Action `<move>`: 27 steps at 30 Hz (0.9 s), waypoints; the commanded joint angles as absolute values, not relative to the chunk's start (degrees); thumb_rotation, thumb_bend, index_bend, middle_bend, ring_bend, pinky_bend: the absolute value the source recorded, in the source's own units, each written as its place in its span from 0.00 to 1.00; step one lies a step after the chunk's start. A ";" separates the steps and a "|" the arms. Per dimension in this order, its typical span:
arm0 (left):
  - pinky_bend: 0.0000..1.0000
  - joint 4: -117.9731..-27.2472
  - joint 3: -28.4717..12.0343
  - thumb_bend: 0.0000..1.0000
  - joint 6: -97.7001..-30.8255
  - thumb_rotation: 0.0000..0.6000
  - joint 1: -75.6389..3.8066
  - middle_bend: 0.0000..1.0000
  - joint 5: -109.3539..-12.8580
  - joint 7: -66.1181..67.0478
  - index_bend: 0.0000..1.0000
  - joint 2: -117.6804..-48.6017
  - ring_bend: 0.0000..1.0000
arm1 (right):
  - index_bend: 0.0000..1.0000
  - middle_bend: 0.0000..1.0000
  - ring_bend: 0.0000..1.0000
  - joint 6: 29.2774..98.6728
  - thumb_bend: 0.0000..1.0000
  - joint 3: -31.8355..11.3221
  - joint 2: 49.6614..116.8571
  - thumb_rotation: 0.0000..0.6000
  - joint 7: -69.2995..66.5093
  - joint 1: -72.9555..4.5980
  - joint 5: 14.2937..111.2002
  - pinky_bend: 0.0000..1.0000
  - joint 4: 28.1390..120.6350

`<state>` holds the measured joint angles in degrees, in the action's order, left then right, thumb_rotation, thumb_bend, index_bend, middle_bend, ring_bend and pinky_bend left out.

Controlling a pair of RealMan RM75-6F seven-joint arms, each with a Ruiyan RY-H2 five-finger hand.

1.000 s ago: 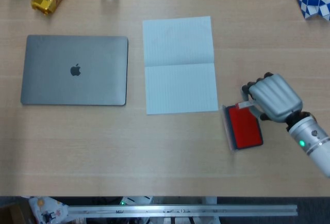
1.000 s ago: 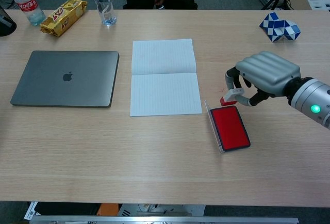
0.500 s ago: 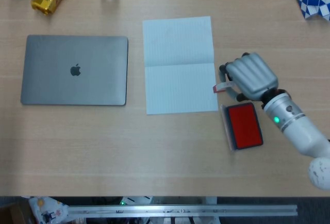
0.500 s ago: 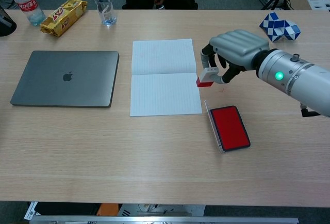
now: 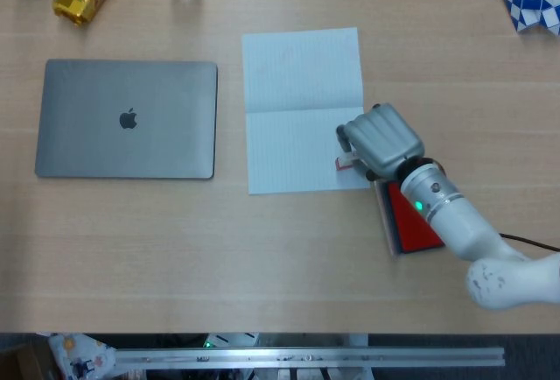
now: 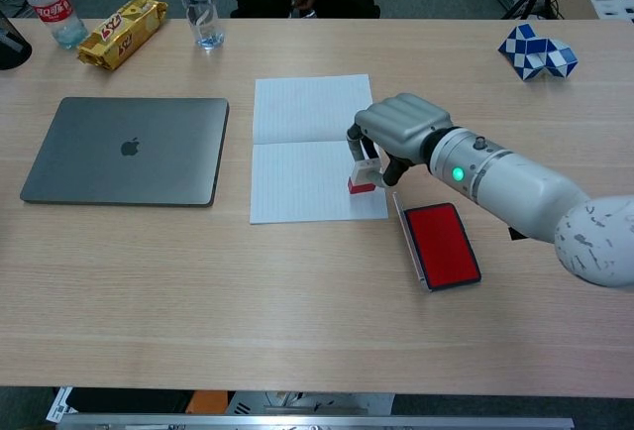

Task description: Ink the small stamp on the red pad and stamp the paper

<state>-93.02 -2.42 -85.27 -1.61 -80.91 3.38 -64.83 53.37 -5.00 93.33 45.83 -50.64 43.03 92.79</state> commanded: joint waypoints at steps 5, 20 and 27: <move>0.00 -92.59 -2.44 0.21 -84.85 1.00 -1.62 0.00 -80.50 3.31 0.09 -64.97 0.01 | 0.77 0.67 0.55 53.69 0.37 -4.52 95.57 1.00 46.43 -51.87 42.42 0.43 90.36; 0.00 -92.20 -2.61 0.21 -84.20 1.00 -1.75 0.00 -79.81 3.43 0.09 -65.17 0.01 | 0.77 0.67 0.55 53.29 0.37 -3.11 98.63 1.00 46.36 -52.88 41.55 0.43 86.15; 0.00 -92.06 -2.64 0.21 -84.05 1.00 -1.75 0.00 -79.64 3.42 0.09 -65.28 0.01 | 0.77 0.67 0.55 53.31 0.37 -2.78 99.23 1.00 46.58 -53.17 41.30 0.43 85.54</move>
